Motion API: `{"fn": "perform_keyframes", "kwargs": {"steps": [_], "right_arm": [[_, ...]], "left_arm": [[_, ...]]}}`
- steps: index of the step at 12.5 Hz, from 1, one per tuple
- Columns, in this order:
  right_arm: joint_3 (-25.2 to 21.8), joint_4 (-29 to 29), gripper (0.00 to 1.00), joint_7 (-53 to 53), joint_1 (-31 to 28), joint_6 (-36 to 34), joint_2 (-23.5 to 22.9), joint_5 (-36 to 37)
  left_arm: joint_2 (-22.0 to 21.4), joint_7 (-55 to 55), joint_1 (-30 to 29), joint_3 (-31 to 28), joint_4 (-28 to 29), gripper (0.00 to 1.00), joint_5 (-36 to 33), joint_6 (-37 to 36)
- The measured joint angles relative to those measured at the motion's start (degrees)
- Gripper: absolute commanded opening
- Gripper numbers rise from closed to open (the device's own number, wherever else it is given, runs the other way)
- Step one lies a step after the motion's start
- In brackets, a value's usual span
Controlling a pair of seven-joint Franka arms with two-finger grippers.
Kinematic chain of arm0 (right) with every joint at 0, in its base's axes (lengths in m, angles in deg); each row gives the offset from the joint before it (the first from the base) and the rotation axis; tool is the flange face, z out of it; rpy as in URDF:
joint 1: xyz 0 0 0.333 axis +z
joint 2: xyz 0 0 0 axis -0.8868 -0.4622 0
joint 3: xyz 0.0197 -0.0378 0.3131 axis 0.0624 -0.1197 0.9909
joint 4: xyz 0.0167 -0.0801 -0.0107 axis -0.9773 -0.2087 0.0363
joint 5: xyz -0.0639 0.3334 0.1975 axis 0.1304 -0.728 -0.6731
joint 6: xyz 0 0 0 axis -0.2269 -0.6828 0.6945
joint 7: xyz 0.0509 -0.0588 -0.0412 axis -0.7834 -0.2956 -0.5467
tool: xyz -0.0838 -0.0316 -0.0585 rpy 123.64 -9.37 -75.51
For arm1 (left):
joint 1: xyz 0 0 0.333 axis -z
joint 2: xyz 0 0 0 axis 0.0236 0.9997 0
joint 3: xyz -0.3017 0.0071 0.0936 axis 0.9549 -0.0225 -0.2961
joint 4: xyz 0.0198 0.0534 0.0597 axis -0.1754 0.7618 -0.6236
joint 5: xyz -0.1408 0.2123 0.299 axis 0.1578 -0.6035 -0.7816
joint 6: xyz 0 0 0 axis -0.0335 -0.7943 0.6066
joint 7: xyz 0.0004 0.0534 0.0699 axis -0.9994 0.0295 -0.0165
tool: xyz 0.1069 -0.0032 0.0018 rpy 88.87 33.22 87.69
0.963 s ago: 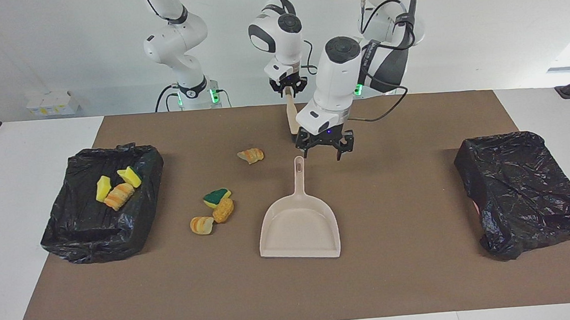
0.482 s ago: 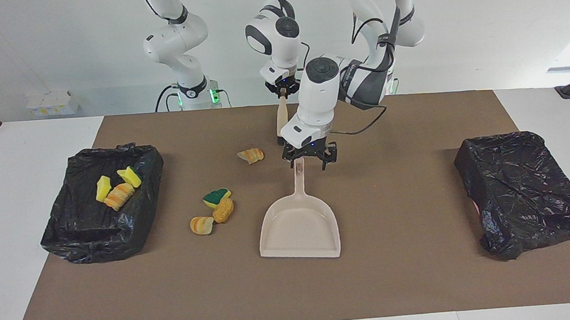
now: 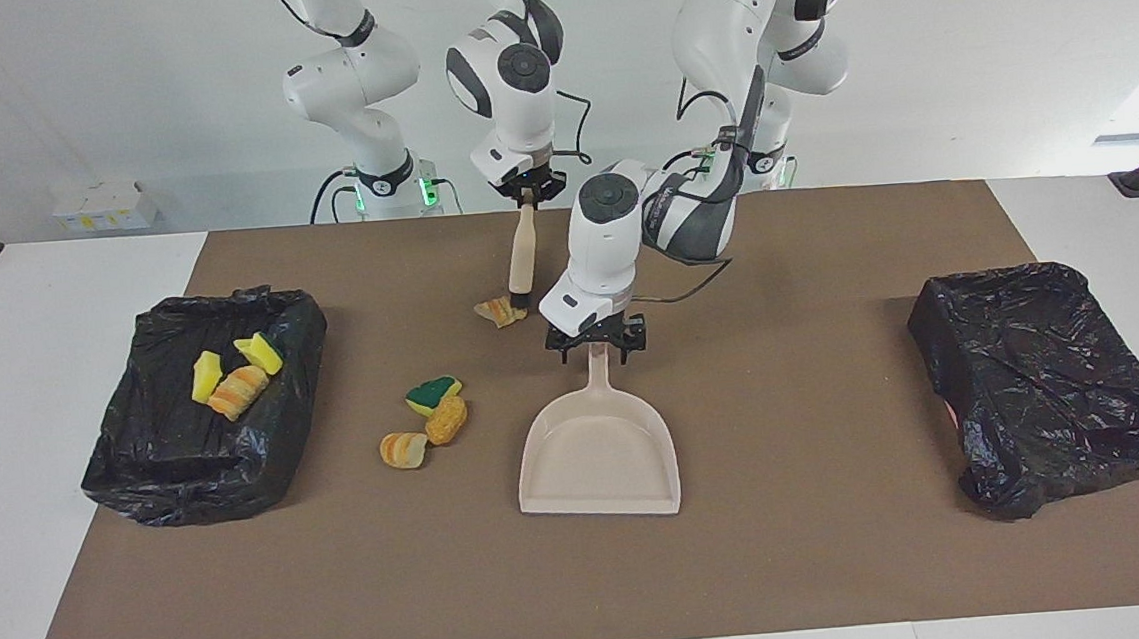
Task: Sweep and dump trash in bin
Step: 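Grasp the dustpan handle with the left gripper while the right gripper grasps the brush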
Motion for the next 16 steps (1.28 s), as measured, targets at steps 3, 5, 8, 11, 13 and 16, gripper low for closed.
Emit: {"fn": "perform_keyframes", "kwargs": {"steps": [3,5,8,11,13,16], "right_arm": [[-0.06,-0.15,0.00,-4.92,-6.26,0.32,-0.35,4.71],[-0.10,-0.20,0.00,-11.28,-10.80,2.58,-1.50,6.71],[-0.15,-0.15,0.00,-18.66,-16.25,6.41,-3.55,9.24],[-0.18,2.13,0.00,-20.52,-19.19,7.26,-5.77,12.48],[-0.15,5.36,0.00,-20.57,-20.43,5.04,-6.56,14.28],[-0.19,12.22,0.00,-22.17,-23.52,-0.86,-7.81,18.45]], "left_arm": [[-0.16,0.01,-0.02,-0.65,-0.72,0.69,-0.08,0.00],[-0.17,0.01,-0.02,-0.66,-0.82,0.47,-0.09,0.00],[-0.21,0.01,-0.02,-0.66,-0.85,0.06,-0.10,-1.05],[-0.89,-0.14,-0.17,-0.99,-1.30,0.00,-1.47,-2.23],[-2.01,-0.97,-0.22,-1.05,-1.49,0.00,-3.37,-3.11],[-3.93,-7.04,-0.32,-1.22,-1.50,0.00,-4.08,-6.81]]}}
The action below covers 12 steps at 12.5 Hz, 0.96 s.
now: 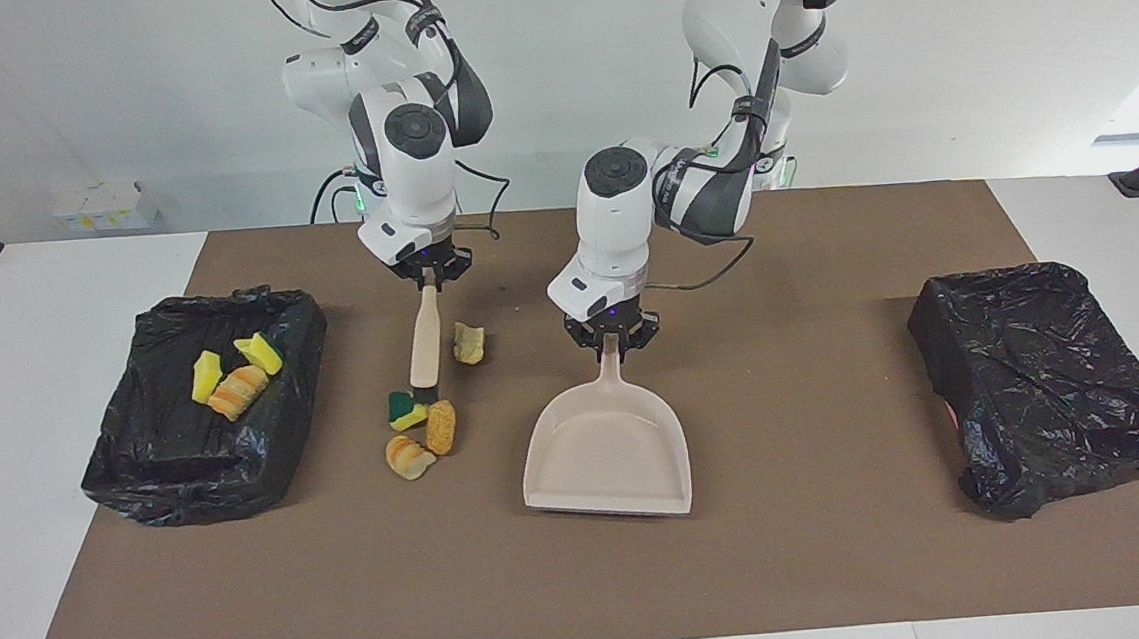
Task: Sweep and dump trash in bin
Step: 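Move the brush with the right gripper beyond the crusts and sponge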
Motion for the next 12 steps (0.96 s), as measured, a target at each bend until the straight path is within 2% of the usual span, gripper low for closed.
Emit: {"fn": "perform_keyframes", "kwargs": {"steps": [5,9,12], "right_arm": [[0.03,6.11,0.00,-1.50,-2.85,-0.46,-4.85,9.34],[-0.07,8.28,0.00,-14.25,-9.07,1.89,-7.92,16.46],[-0.07,8.74,0.00,-15.61,-10.55,2.91,-10.97,21.90]], "left_arm": [[-3.09,-25.14,-3.00,-0.52,0.03,0.00,-0.13,-10.10],[-3.24,-42.17,-4.45,-0.55,0.32,0.00,-0.20,-12.31],[-3.38,-52.54,-5.38,-0.59,1.28,0.00,-0.27,-12.75]]}}
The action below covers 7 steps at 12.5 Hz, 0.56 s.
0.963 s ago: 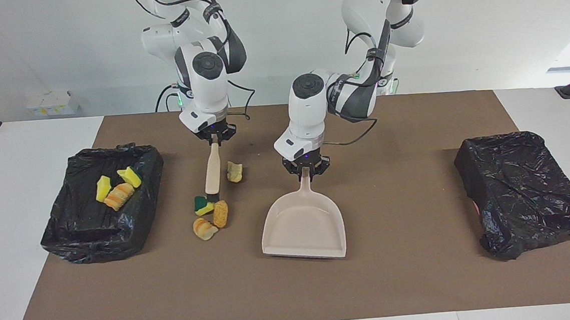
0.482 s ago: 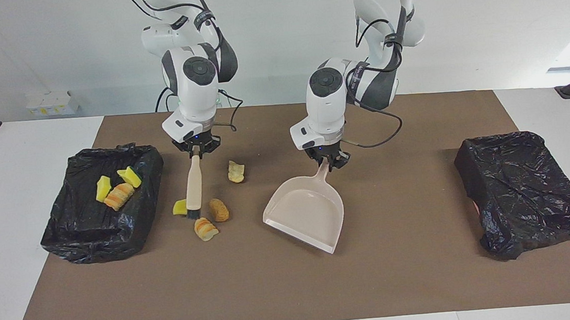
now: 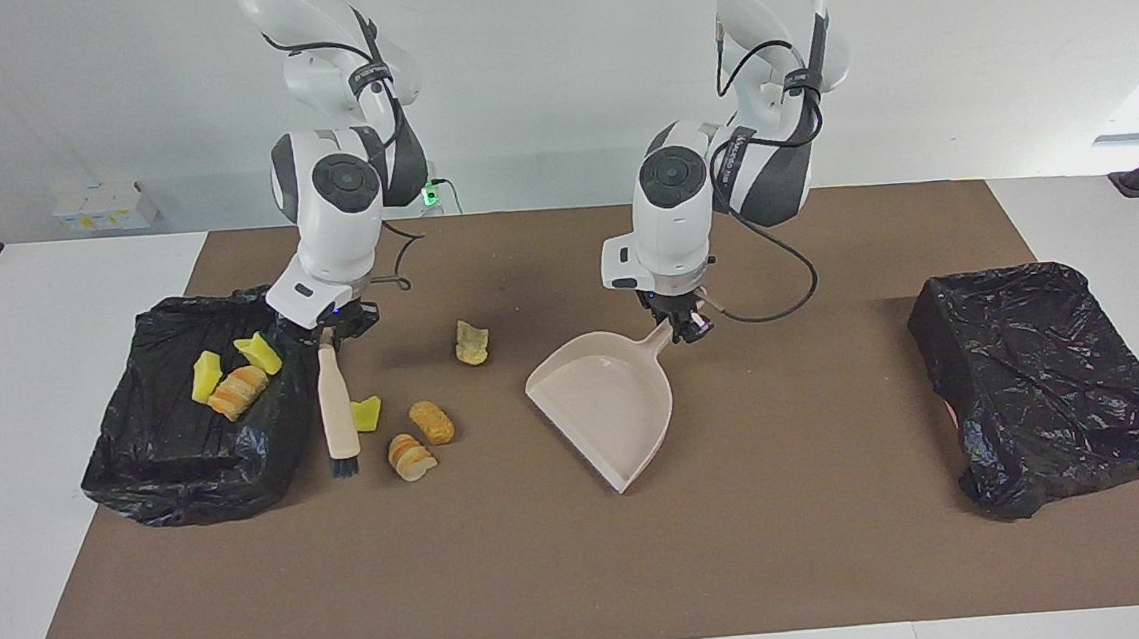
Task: Sweep and dump trash in bin
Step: 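Move the brush with the right gripper beyond the crusts and sponge, then sweep the crusts and sponge toward the dustpan with the right gripper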
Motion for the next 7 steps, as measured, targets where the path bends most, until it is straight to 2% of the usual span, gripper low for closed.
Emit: {"fn": "perform_keyframes", "kwargs": {"steps": [4,7], "right_arm": [[0.09,-0.78,0.00,0.09,-1.67,-1.15,-1.55,0.36],[0.80,-1.18,0.00,0.82,-0.49,-0.03,-3.15,-4.23]], "left_arm": [[-0.99,-12.95,-1.25,-0.01,3.08,0.00,-2.25,1.67],[-3.59,-14.97,-1.06,0.31,8.26,0.00,-3.32,5.96]]}}
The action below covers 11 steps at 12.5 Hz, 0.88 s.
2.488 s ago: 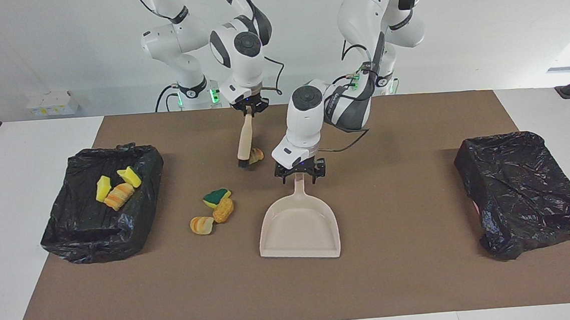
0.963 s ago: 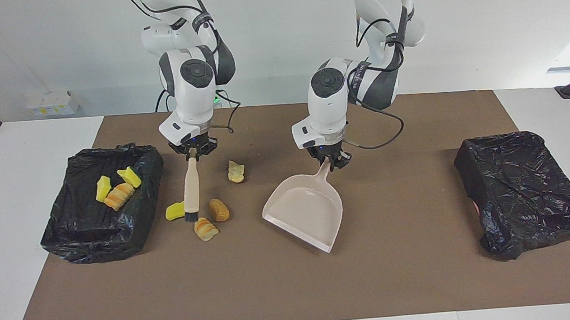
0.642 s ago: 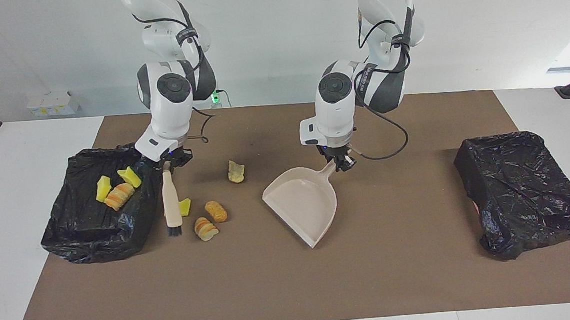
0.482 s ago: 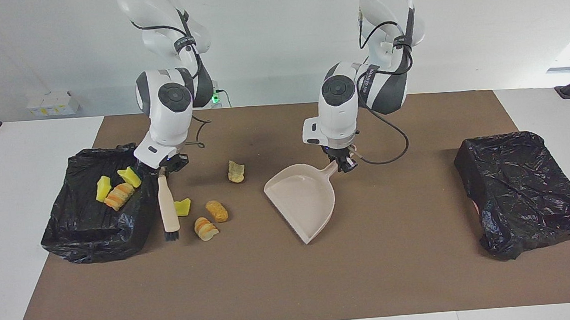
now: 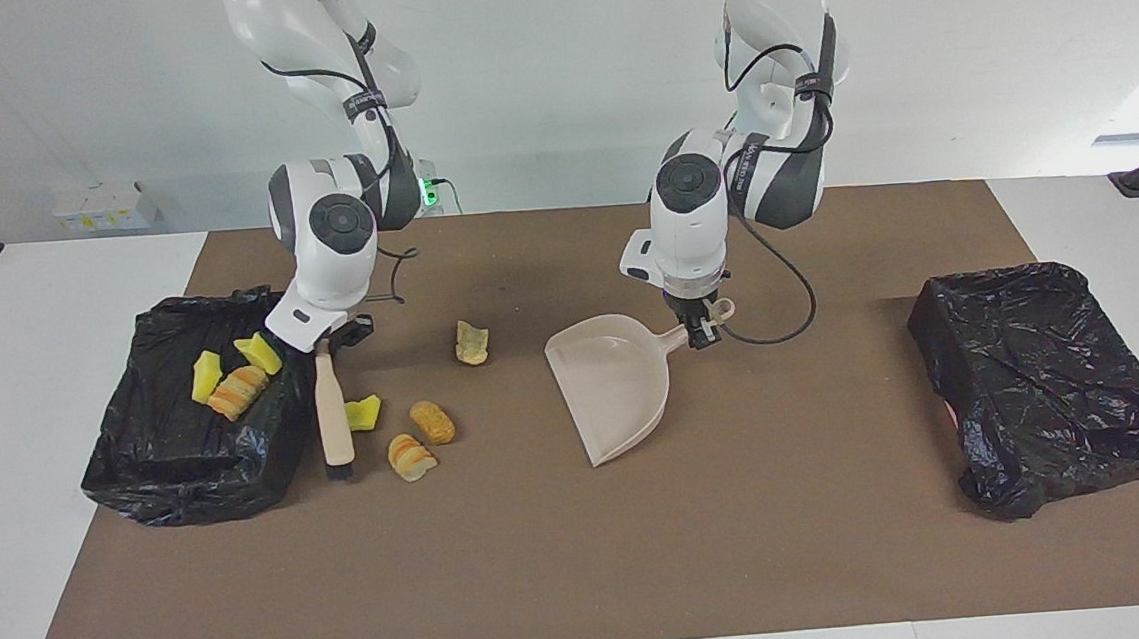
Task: Sweep and dump trash in bin
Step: 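Sweep the crusts and sponge toward the dustpan with the right gripper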
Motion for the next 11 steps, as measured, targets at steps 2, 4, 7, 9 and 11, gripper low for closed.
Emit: {"fn": "perform_keyframes", "kwargs": {"steps": [2,4,7,9,11], "right_arm": [[0.26,0.14,0.00,2.56,3.46,0.42,-1.19,-3.27],[0.31,0.87,0.00,3.39,6.21,0.52,-1.53,-8.50],[0.41,3.18,0.00,3.40,10.47,0.16,-1.84,-16.59],[0.46,6.21,0.00,3.66,11.70,-2.75,-2.01,-17.37],[-0.13,9.11,0.00,3.67,10.20,-5.52,-2.00,-17.37]], "left_arm": [[-1.28,-0.39,0.62,0.38,1.92,0.00,-1.91,1.80],[-2.29,-0.39,1.96,0.56,3.54,0.00,-2.29,2.81],[-3.26,-0.40,2.67,0.62,5.20,0.00,-2.32,3.66],[-3.39,-0.42,2.68,0.62,5.45,0.00,-2.32,3.73],[-3.45,-0.42,2.68,0.57,5.70,0.00,-2.32,3.77]]}}
